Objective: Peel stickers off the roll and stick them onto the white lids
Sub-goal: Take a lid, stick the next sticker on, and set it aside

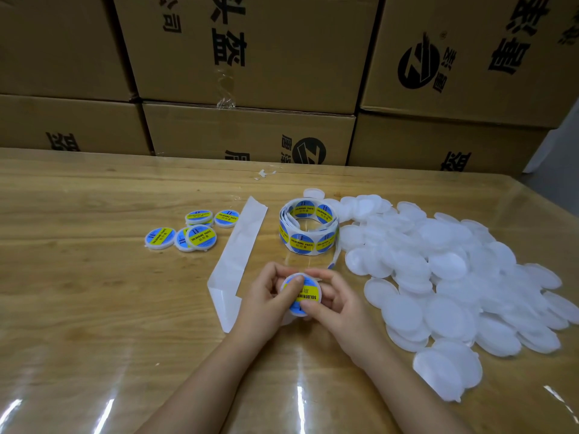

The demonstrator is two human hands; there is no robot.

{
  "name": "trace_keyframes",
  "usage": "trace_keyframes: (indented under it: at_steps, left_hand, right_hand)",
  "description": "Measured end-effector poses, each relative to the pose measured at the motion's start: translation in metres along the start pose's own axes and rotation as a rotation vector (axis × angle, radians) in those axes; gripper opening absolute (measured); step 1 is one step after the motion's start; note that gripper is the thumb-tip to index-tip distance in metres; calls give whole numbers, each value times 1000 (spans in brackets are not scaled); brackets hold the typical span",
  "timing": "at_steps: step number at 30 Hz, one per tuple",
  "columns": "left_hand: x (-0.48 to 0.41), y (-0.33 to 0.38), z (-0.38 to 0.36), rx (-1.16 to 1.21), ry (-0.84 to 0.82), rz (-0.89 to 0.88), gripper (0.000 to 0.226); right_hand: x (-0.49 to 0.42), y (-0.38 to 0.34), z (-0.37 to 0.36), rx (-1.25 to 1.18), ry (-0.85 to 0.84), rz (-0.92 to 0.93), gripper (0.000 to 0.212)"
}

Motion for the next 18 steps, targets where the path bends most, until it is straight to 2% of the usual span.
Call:
trace_keyframes:
  at_steps: [5, 8, 18]
  left_hand:
    - [1, 2, 0, -4, 7, -11, 8]
    - [1, 3, -1, -24, 2, -26, 18]
    - [0, 4, 1, 16, 21, -10, 22]
  right_hand:
    - [-2, -1, 0, -56, -26, 20, 32]
    - [-2, 1, 1, -78, -20, 17, 27]
    - [-2, 5, 0, -42, -30, -2, 22]
Point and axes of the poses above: each hand's wrist, its own x-axis away from the middle knuckle, its own z-axis out of the back of the hand, y = z × x, the point moved 7 cm from there along -x, towards the middle knuckle, and after that the axes turned 12 degrees about -y, right-handed, at the moved point
